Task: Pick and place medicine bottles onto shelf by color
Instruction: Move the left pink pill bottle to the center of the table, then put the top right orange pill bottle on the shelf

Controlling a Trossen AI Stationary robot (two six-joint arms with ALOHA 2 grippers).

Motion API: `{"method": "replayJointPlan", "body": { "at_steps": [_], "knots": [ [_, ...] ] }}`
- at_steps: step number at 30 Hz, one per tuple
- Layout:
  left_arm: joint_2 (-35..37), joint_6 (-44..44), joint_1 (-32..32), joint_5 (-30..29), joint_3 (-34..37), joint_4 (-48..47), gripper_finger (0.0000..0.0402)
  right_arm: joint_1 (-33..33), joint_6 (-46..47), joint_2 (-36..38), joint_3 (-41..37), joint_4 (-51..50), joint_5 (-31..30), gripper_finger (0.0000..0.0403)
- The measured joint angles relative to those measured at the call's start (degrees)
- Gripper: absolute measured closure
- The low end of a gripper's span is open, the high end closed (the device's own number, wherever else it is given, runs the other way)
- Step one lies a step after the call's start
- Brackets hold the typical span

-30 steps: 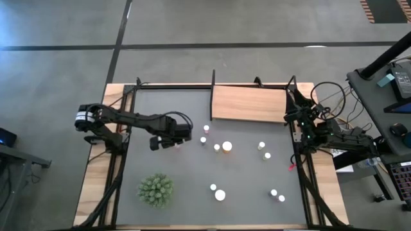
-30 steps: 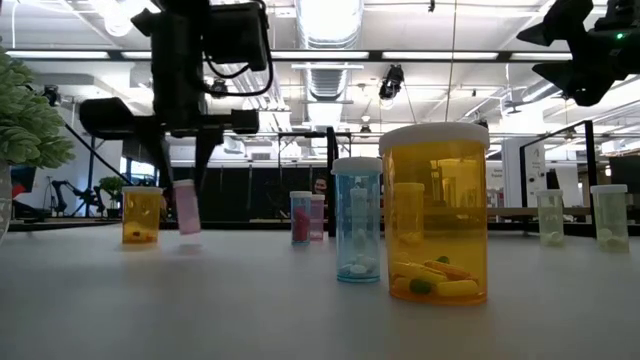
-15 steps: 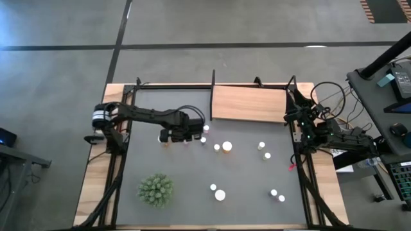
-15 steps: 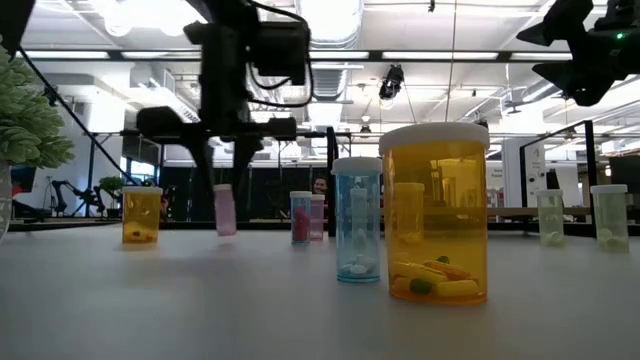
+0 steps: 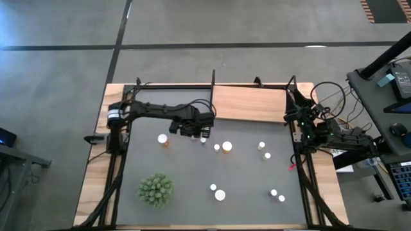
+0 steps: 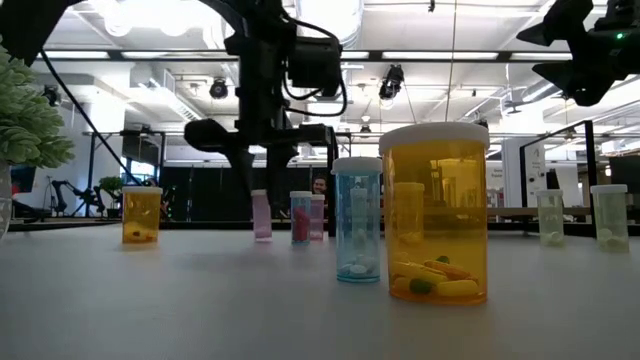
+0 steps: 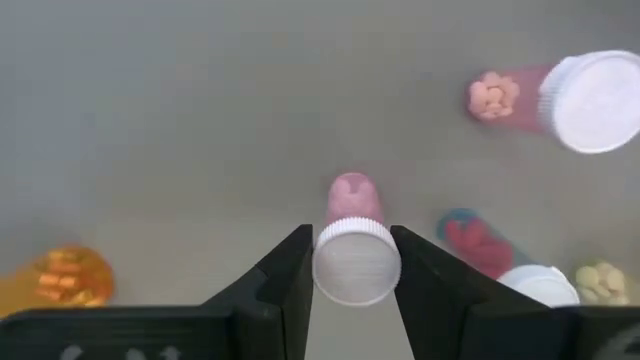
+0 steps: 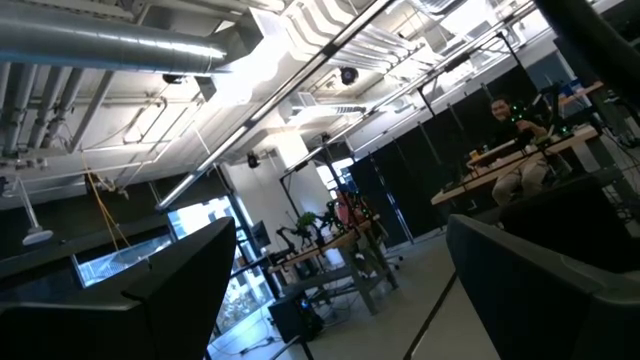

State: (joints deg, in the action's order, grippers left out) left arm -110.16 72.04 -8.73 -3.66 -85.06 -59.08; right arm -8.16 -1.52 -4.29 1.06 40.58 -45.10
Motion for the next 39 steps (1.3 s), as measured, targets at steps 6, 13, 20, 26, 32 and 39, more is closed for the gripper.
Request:
{"method": "replayJointPlan", "body": {
  "at_steps": [6, 13, 20, 26, 32, 39],
  "knots": [
    [-1.5, -7.6, -0.4, -1.1, -1.6, 0.2, 0.0300, 0.0, 0.0, 0.0, 0.0, 0.0, 0.0, 0.0051],
    [-2.3, -14.0, -0.7, -1.4, -2.3, 0.6, 0.0300, 0.0, 0.0, 0.0, 0.0, 0.0, 0.0, 0.0051],
    [-2.3, -15.4, -0.7, -1.6, -2.3, 1.2, 0.0286, 0.0, 0.0, 0.0, 0.0, 0.0, 0.0, 0.0051],
    [-2.4, -17.5, -0.7, -1.6, -2.2, 1.7, 0.0257, 0.0, 0.0, 0.0, 0.0, 0.0, 0.0, 0.0051],
    [-1.6, -20.2, -0.7, -3.1, -2.2, 1.6, 0.0213, 0.0, 0.0, 0.0, 0.0, 0.0, 0.0, 0.0051],
    [1.0, -22.9, -0.6, -3.8, -2.1, 1.1, 0.0171, 0.0, 0.0, 0.0, 0.0, 0.0, 0.0, 0.0051]
  ]
}}
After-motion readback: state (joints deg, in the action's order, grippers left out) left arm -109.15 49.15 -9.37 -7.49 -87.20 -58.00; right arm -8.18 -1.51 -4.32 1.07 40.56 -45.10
